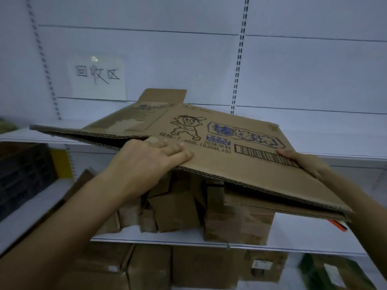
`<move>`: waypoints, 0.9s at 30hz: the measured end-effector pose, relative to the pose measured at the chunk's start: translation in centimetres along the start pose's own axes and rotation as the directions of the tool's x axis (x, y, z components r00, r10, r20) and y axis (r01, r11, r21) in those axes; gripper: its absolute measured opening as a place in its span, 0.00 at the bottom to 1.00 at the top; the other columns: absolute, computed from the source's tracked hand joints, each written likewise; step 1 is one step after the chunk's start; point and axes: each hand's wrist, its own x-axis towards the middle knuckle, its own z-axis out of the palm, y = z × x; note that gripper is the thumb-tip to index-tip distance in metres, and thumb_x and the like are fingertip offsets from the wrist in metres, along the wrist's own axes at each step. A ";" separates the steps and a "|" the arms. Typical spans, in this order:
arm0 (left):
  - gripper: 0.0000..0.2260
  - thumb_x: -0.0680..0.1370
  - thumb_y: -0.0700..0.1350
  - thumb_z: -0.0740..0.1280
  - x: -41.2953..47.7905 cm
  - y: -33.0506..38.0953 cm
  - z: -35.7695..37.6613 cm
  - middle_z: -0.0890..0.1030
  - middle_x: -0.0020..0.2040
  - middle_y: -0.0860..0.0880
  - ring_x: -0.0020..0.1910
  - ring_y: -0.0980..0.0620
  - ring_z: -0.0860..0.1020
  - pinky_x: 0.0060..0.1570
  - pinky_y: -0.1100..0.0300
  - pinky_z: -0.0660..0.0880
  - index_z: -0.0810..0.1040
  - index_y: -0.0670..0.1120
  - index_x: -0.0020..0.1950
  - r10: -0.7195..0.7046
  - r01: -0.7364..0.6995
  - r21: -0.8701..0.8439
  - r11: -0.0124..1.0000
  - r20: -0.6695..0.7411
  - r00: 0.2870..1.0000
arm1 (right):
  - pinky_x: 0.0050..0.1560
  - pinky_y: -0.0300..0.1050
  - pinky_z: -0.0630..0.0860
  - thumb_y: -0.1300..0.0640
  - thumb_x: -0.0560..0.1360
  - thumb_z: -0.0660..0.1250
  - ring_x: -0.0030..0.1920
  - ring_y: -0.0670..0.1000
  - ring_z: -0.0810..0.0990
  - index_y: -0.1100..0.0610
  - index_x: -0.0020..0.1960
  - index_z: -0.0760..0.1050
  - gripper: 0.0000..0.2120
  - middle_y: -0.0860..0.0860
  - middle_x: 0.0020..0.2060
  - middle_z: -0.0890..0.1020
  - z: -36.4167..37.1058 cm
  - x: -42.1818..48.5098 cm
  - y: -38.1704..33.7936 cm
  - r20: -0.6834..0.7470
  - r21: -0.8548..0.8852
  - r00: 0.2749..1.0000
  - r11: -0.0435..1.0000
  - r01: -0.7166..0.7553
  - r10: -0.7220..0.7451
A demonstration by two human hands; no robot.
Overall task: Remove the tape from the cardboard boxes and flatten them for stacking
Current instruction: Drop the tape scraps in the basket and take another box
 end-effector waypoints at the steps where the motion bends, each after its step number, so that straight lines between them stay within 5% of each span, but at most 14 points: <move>1: 0.30 0.72 0.33 0.64 -0.8 -0.3 -0.2 0.73 0.69 0.51 0.61 0.46 0.77 0.40 0.57 0.78 0.68 0.54 0.72 -0.006 0.005 -0.053 0.999 -0.010 1.000 | 0.48 0.52 0.80 0.45 0.68 0.72 0.43 0.59 0.82 0.61 0.58 0.77 0.25 0.60 0.47 0.84 0.4 0.1 0.0 0.013 0.028 1.000 1.000 -0.010 0.010; 4: 0.33 0.66 0.30 0.73 -3.7 -1.9 -0.2 0.77 0.65 0.49 0.58 0.44 0.80 0.36 0.52 0.81 0.74 0.51 0.68 -0.079 0.079 -0.057 0.995 -0.010 0.997 | 0.36 0.49 0.81 0.46 0.68 0.73 0.35 0.58 0.83 0.61 0.53 0.78 0.21 0.60 0.42 0.84 3.0 -0.5 -0.6 0.034 0.085 0.999 0.996 0.008 -0.011; 7: 0.34 0.74 0.33 0.67 -6.3 -3.4 0.2 0.67 0.72 0.53 0.68 0.48 0.71 0.47 0.52 0.79 0.62 0.57 0.74 -0.122 0.123 -0.047 0.991 0.037 0.992 | 0.20 0.40 0.75 0.49 0.71 0.72 0.23 0.52 0.81 0.59 0.46 0.78 0.13 0.55 0.28 0.83 6.5 -0.9 -1.1 0.079 0.115 0.996 0.993 0.029 -0.039; 12: 0.35 0.72 0.33 0.70 -11.3 -8.3 2.2 0.71 0.70 0.56 0.66 0.51 0.73 0.39 0.59 0.78 0.65 0.58 0.73 -0.231 0.233 -0.074 0.970 0.041 0.972 | 0.19 0.35 0.70 0.44 0.68 0.73 0.26 0.52 0.80 0.59 0.46 0.77 0.19 0.54 0.33 0.81 13.6 -0.4 -3.7 0.051 -0.002 0.994 0.995 0.095 -0.095; 14: 0.33 0.69 0.35 0.73 -13.3 -10.8 3.3 0.75 0.66 0.57 0.61 0.54 0.77 0.30 0.71 0.64 0.70 0.57 0.70 -0.245 0.247 -0.062 0.967 0.046 0.969 | 0.23 0.38 0.70 0.42 0.68 0.73 0.30 0.51 0.80 0.58 0.44 0.76 0.19 0.52 0.34 0.80 17.1 -0.1 -5.5 0.079 -0.062 0.991 0.992 0.112 -0.107; 17: 0.34 0.61 0.33 0.77 -16.8 -15.2 5.4 0.81 0.58 0.55 0.47 0.55 0.83 0.32 0.75 0.47 0.78 0.54 0.64 -0.303 0.308 -0.045 0.950 0.083 0.949 | 0.24 0.39 0.69 0.45 0.69 0.73 0.30 0.49 0.77 0.60 0.44 0.74 0.19 0.51 0.33 0.78 23.3 0.8 -8.5 0.116 -0.087 0.984 0.986 0.146 -0.135; 21: 0.32 0.63 0.35 0.77 -21.7 -22.9 8.6 0.81 0.58 0.55 0.47 0.53 0.83 0.28 0.75 0.52 0.78 0.56 0.63 -0.421 0.421 -0.066 0.904 0.021 0.907 | 0.15 0.32 0.65 0.50 0.71 0.73 0.23 0.50 0.78 0.63 0.51 0.71 0.20 0.53 0.32 0.77 33.3 1.6 -12.3 0.163 -0.062 0.973 0.983 0.173 -0.161; 23: 0.28 0.68 0.35 0.73 -23.8 -26.9 10.1 0.80 0.60 0.54 0.51 0.51 0.82 0.27 0.75 0.61 0.77 0.56 0.64 -0.464 0.462 -0.086 0.883 -0.006 0.886 | 0.14 0.32 0.64 0.53 0.71 0.73 0.19 0.48 0.77 0.65 0.45 0.70 0.18 0.55 0.32 0.76 38.3 2.3 -13.4 0.182 -0.046 0.968 0.981 0.186 -0.175; 25: 0.29 0.69 0.33 0.72 -25.2 -30.0 11.8 0.78 0.63 0.54 0.58 0.50 0.80 0.38 0.62 0.75 0.76 0.55 0.65 -0.506 0.500 -0.142 0.855 -0.009 0.863 | 0.22 0.37 0.70 0.52 0.70 0.74 0.26 0.51 0.79 0.62 0.39 0.69 0.17 0.56 0.35 0.77 42.6 3.1 -14.3 0.171 -0.067 0.966 0.976 0.207 -0.193; 27: 0.29 0.69 0.31 0.71 -26.0 -32.5 13.6 0.77 0.64 0.53 0.62 0.50 0.76 0.53 0.57 0.74 0.76 0.54 0.66 -0.526 0.516 -0.171 0.839 -0.017 0.850 | 0.32 0.44 0.75 0.49 0.69 0.75 0.36 0.55 0.79 0.62 0.39 0.71 0.19 0.57 0.39 0.78 45.7 4.1 -15.2 0.147 -0.133 0.967 0.964 0.229 -0.209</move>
